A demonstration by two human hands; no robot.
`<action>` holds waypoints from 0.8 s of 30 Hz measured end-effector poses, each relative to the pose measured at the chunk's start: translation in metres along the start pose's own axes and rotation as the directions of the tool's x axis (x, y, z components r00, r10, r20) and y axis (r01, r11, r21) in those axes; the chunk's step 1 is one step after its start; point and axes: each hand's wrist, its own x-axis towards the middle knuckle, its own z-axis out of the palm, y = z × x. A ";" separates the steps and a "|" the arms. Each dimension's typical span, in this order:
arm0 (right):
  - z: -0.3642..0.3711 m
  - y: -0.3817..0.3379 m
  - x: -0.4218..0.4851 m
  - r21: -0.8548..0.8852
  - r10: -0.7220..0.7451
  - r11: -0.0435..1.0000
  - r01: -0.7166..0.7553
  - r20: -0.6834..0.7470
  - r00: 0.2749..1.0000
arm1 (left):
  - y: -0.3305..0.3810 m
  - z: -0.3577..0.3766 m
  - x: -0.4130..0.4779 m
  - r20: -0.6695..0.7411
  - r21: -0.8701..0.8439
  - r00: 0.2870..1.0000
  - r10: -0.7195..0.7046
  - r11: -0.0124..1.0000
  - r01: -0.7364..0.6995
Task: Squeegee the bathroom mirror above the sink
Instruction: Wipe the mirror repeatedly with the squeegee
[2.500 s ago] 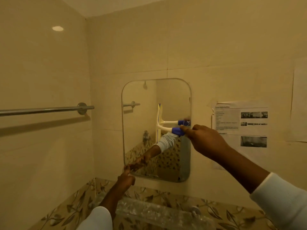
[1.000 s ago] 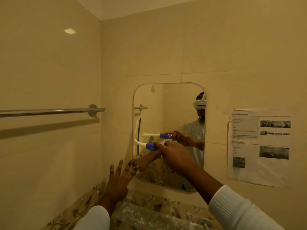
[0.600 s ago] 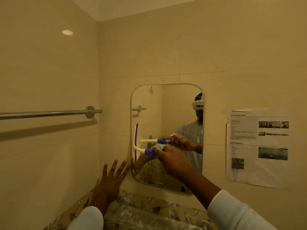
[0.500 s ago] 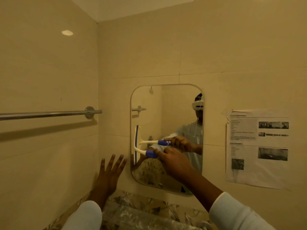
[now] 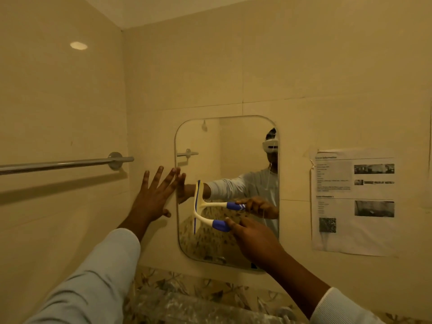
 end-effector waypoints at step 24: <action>-0.067 0.086 -0.179 -0.189 0.283 0.943 -0.272 0.033 0.958 | 0.015 -0.001 -0.003 -0.020 -0.007 0.999 -0.031 0.999 0.031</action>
